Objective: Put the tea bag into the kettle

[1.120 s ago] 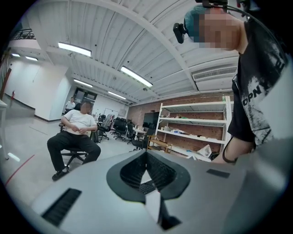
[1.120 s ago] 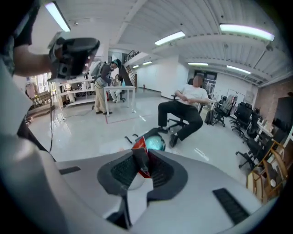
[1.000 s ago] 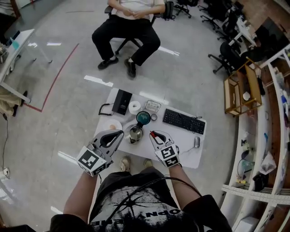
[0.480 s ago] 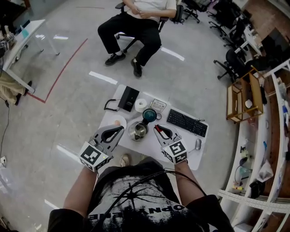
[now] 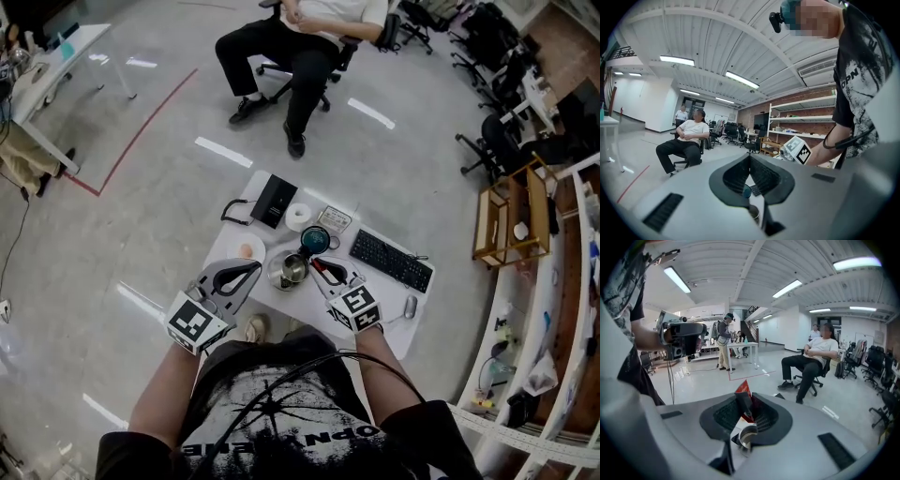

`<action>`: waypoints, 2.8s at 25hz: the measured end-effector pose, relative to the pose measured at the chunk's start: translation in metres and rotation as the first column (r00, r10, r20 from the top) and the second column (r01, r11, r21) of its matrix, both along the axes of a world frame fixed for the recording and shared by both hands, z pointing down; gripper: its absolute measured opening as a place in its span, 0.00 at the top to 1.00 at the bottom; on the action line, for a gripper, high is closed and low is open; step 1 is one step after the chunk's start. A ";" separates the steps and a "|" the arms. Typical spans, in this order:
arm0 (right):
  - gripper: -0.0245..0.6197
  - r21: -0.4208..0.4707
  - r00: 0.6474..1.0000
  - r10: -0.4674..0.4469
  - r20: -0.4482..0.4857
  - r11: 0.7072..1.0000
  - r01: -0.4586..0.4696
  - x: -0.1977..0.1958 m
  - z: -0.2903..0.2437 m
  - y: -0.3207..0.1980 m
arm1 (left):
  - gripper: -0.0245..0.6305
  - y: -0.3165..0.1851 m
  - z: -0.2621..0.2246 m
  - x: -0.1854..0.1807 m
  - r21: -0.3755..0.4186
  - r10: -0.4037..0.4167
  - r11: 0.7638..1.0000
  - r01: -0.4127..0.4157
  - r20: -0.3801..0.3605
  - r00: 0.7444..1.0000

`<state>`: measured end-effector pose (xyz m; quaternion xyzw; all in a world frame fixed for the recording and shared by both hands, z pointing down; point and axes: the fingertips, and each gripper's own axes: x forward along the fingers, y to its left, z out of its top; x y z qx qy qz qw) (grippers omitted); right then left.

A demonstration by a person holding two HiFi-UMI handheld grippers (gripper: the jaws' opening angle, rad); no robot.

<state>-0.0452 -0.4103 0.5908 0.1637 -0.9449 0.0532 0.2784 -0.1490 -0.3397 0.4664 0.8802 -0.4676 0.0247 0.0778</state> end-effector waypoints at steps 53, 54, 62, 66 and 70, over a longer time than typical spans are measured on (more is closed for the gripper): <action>0.76 -0.163 0.823 -0.039 -0.566 0.984 -0.066 -0.013 0.251 -0.007 | 0.95 0.099 0.044 -0.054 -0.204 -0.243 0.948 0.243 0.023 0.970; 0.75 -0.161 0.823 -0.039 -0.566 0.985 -0.064 -0.012 0.251 -0.007 | 0.95 0.098 0.044 -0.052 -0.201 -0.238 0.950 0.238 0.026 0.971; 0.73 -0.142 0.843 -0.036 -0.537 0.989 -0.048 -0.013 0.239 -0.002 | 0.95 0.099 0.037 -0.048 -0.179 -0.224 0.958 0.224 0.019 0.974; 0.73 -0.134 0.869 -0.015 -0.495 0.989 -0.059 -0.015 0.221 0.000 | 0.95 0.097 0.038 -0.048 -0.167 -0.201 0.965 0.201 0.016 0.979; 0.74 -0.125 0.930 0.078 -0.360 0.983 -0.131 -0.018 0.182 -0.005 | 0.95 0.089 0.030 -0.041 -0.137 -0.156 0.978 0.157 0.020 0.988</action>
